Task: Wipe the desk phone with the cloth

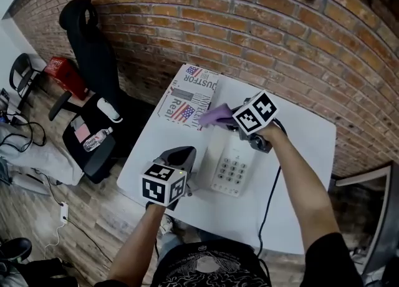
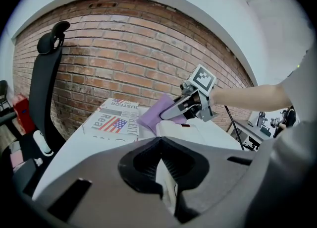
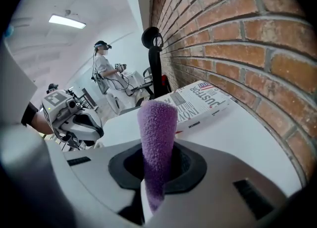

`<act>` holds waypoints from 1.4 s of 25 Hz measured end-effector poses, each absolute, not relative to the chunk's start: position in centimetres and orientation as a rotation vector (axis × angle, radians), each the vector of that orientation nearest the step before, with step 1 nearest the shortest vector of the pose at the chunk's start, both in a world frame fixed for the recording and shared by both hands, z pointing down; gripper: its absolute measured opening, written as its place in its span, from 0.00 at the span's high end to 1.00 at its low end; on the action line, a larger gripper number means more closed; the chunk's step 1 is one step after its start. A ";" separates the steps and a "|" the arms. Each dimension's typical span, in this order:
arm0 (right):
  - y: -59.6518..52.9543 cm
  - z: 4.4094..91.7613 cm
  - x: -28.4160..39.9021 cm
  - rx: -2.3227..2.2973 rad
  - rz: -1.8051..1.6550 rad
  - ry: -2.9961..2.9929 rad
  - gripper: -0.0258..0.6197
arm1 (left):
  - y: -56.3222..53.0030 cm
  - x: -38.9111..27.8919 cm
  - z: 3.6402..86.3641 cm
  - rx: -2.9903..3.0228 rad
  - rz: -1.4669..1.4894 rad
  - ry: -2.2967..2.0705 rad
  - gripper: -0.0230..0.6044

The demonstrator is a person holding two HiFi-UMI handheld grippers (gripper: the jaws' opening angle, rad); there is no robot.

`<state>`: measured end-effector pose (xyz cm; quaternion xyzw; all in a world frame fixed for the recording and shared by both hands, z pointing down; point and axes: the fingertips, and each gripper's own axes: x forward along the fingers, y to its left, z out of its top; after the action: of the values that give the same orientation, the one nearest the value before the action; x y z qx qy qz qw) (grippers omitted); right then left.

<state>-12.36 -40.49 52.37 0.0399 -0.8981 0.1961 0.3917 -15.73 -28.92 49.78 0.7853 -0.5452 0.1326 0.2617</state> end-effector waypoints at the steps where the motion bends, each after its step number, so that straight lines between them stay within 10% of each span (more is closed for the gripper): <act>1: -40.5 52.4 -12.0 0.106 0.508 -2.280 0.89 | -28.9 -15.5 49.7 2.128 0.359 -1.474 0.95; 35: -40.2 52.2 1.5 0.351 0.654 -2.295 0.89 | -30.5 -6.2 48.8 2.294 0.392 -1.304 0.95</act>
<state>1.53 -40.18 52.21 0.1361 -0.8889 0.2533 0.3566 -6.16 -30.54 48.79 0.8358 -0.4753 0.1428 0.2348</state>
